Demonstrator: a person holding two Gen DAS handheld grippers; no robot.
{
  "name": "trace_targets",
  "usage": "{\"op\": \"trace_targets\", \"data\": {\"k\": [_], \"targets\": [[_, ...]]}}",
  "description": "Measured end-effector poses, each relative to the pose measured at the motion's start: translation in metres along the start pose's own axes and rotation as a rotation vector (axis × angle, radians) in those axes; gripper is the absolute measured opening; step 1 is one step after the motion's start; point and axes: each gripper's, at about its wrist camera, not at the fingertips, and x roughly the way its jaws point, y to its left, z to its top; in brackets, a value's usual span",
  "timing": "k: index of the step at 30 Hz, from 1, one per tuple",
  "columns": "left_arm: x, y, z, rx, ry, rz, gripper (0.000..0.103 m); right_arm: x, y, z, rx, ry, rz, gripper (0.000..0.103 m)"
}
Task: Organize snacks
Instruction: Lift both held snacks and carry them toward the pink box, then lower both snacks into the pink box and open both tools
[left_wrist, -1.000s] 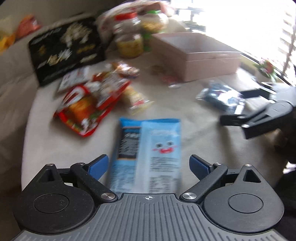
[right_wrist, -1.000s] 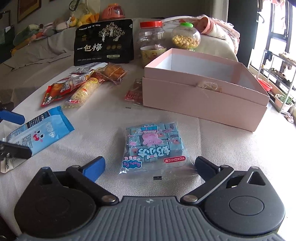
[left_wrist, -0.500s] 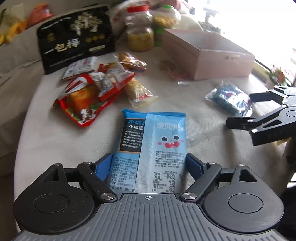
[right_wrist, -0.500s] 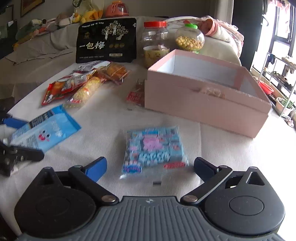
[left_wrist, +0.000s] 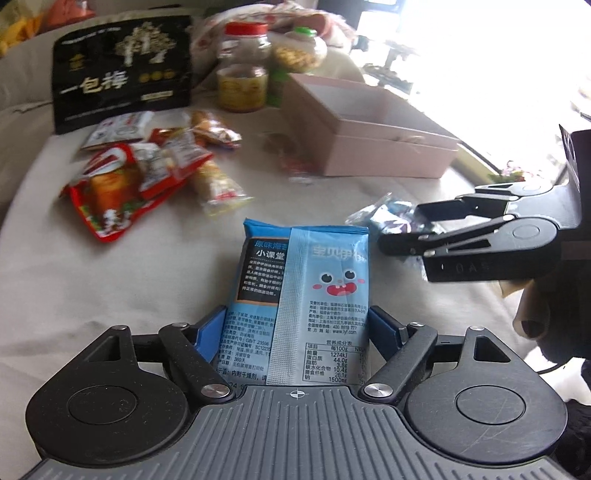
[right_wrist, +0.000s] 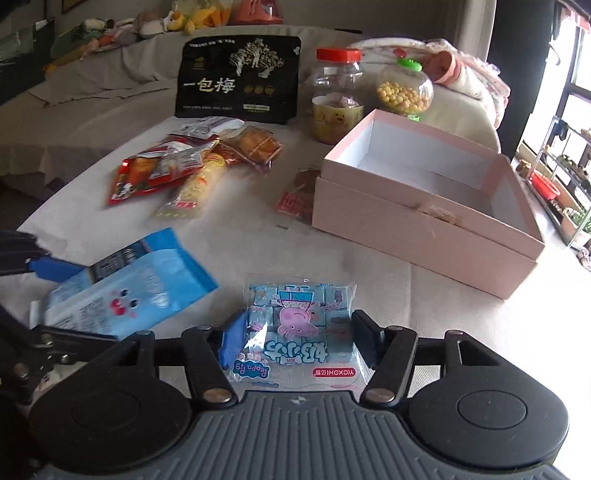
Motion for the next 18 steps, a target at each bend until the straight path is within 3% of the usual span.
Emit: {"op": "trace_targets", "data": {"k": [6, 9, 14, 18], "targets": [[-0.009, -0.026, 0.006, 0.056, -0.033, -0.042, 0.086, -0.036, -0.011, -0.008, 0.009, -0.051, -0.011, 0.061], [-0.018, -0.033, 0.016, 0.051, -0.086, -0.069, 0.086, -0.054, -0.022, -0.001, 0.026, -0.089, -0.023, 0.061], [-0.028, -0.023, 0.06, -0.1, -0.25, -0.171, 0.086, -0.095, -0.054, 0.03, 0.04, -0.226, -0.091, 0.062], [0.0, -0.022, 0.117, -0.173, -0.333, -0.19, 0.086, -0.106, -0.096, 0.071, 0.091, -0.303, -0.125, 0.062]]}}
